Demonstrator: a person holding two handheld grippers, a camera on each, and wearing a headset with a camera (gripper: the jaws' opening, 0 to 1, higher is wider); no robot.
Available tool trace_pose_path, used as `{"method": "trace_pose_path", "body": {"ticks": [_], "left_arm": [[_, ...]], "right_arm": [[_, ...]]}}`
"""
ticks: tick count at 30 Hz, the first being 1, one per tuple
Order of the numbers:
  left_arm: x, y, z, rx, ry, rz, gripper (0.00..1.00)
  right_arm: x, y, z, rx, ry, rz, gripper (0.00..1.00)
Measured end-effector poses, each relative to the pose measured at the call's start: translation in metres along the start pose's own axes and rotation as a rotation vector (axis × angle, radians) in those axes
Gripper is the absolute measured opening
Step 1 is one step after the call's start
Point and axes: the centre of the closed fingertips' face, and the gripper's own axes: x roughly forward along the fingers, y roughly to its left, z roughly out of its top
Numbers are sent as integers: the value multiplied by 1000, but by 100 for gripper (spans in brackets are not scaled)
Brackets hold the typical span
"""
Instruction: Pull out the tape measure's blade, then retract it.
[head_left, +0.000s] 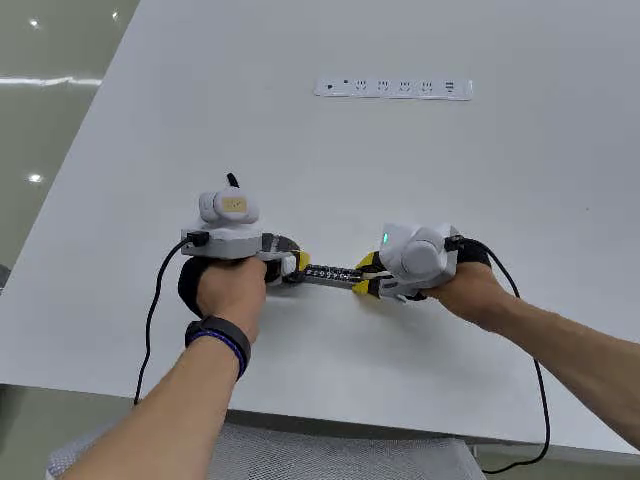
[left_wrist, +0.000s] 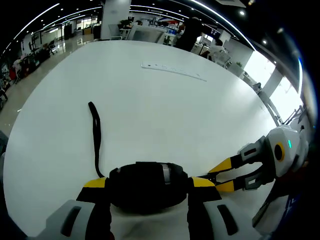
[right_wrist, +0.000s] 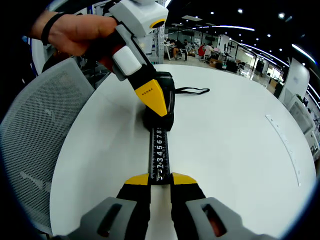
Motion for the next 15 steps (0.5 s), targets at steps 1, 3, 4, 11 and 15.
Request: {"method": "trace_pose_path", "body": {"ticks": [1, 3, 4, 11, 15], "left_arm": [[0, 0, 0, -5, 0, -2, 58], [0, 1, 0, -9, -7, 2, 59], [1, 0, 1, -8, -4, 3, 59], [2, 1, -1, -20, 43, -37, 61], [4, 1, -1, -27, 59, -56, 62]], "right_arm": [[0, 0, 0, -2, 1, 1, 13], [0, 1, 1, -7, -2, 3, 13], [0, 0, 1, -3, -5, 2, 13], [-2, 1, -3, 3, -38, -6, 15], [-2, 1, -4, 25, -57, -11, 15]]}}
